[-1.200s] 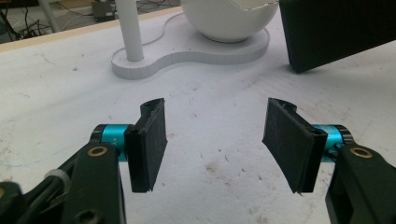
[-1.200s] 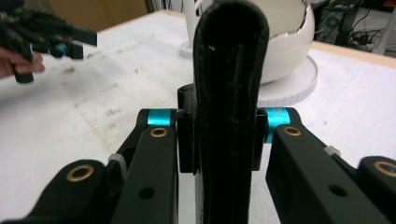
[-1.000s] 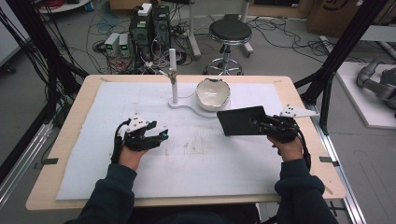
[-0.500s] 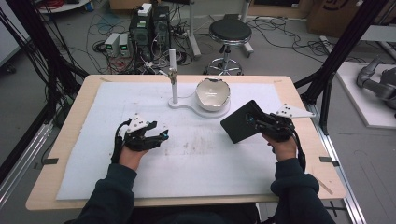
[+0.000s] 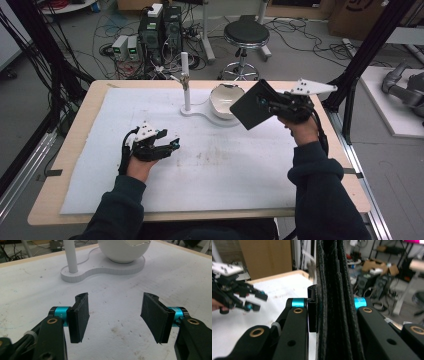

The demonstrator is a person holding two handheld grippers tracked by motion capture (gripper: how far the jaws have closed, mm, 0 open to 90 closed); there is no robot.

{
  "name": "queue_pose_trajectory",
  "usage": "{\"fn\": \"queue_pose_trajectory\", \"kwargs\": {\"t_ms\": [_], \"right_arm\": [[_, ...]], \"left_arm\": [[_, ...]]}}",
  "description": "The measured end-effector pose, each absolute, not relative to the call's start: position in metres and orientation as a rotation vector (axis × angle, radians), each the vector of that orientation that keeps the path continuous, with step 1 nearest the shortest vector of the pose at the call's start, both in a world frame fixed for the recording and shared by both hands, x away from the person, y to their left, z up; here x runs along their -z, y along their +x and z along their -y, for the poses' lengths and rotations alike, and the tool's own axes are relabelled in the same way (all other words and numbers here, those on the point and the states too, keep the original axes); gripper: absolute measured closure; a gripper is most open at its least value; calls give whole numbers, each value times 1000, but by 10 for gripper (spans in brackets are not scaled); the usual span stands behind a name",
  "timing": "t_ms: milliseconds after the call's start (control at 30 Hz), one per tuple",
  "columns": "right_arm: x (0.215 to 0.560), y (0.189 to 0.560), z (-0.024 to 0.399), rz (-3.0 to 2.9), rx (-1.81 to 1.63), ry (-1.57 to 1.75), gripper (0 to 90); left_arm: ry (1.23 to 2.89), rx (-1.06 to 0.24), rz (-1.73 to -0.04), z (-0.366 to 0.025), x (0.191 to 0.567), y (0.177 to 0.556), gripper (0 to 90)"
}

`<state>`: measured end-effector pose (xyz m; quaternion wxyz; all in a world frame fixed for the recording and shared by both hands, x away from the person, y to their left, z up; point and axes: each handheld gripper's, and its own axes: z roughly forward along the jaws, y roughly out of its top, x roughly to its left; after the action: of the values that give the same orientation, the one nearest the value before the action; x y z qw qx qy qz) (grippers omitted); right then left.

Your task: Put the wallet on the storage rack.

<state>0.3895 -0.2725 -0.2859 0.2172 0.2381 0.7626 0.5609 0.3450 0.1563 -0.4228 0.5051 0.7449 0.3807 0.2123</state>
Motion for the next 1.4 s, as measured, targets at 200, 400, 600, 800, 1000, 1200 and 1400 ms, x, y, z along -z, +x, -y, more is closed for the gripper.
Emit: {"fn": "queue_pose_trajectory", "kwargs": {"t_ms": [200,400,600,800,1000,1200,1400], "right_arm": [[266,422,256,-2127,-1500,551,747],[269,447,232,-2183,-1416,478,747],[271,467,216,-2210,-1376,420,746],[281,481,209,-2240,-1222,332,747],[298,488,196,-2296,-1107,276,745],[319,487,181,-2373,-1093,255,739],[334,473,173,-2398,-1187,332,664]], "left_arm": [[1787,-510,-919,-158,422,344,391],[1779,-503,-922,-158,422,345,391],[1758,-509,-911,-168,418,345,387],[1720,-551,-983,-189,417,348,231],[1719,-557,-1000,-198,418,348,219],[1723,-548,-1008,-199,419,347,227],[1703,-553,-1020,-200,418,346,228]]}}
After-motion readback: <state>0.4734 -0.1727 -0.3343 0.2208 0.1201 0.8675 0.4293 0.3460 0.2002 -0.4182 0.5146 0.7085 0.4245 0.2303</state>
